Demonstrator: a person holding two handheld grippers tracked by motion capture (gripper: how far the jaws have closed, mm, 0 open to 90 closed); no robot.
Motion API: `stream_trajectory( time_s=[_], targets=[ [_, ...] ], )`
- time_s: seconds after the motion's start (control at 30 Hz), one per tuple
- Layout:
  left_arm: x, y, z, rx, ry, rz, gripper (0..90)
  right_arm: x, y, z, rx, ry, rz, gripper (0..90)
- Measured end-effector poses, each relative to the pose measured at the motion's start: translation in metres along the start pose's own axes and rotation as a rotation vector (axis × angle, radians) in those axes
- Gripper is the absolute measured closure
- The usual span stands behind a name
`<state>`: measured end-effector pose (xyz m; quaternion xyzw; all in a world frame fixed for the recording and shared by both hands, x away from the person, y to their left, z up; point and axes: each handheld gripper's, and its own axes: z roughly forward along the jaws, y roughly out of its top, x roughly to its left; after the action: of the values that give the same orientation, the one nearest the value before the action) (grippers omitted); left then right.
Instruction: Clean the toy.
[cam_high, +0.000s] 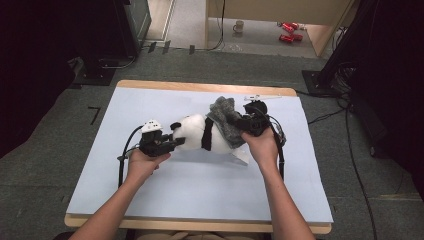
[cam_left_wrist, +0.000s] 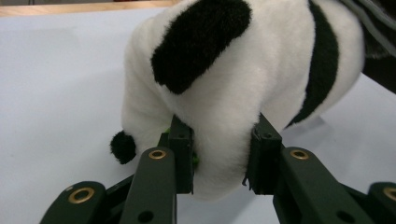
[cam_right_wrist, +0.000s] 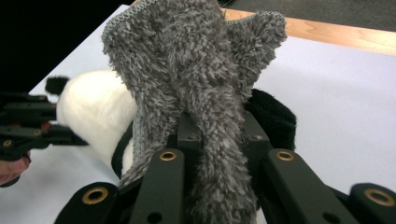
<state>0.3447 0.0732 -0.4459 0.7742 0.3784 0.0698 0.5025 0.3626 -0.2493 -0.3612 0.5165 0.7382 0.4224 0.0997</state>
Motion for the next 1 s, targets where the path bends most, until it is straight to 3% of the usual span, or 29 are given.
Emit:
stream_trajectory(
  time_s=[0.2,0.27,0.43,0.5,0.67,1.0],
  targets=[
    [-0.011,0.001,-0.016,0.025,-0.032,-0.008,69.3,0.007,0.006,-0.011,0.021,-0.008,-0.016,76.1],
    [-0.010,-0.004,-0.019,0.034,-0.045,-0.045,69.0,0.011,0.010,-0.017,0.006,-0.013,-0.030,76.1],
    [-0.005,-0.015,-0.017,0.012,-0.018,-0.086,67.6,0.025,0.018,-0.026,-0.003,-0.012,-0.050,76.0],
    [-0.004,-0.015,-0.016,0.007,-0.015,-0.081,66.9,0.030,0.019,-0.025,0.008,-0.005,-0.058,76.0],
    [-0.003,-0.017,-0.016,-0.007,-0.005,-0.070,65.6,0.054,0.027,-0.011,0.033,0.040,-0.099,75.9],
    [-0.002,-0.019,-0.016,-0.009,-0.004,-0.063,64.4,0.107,0.036,0.043,0.098,0.105,-0.157,75.5]
  ],
)
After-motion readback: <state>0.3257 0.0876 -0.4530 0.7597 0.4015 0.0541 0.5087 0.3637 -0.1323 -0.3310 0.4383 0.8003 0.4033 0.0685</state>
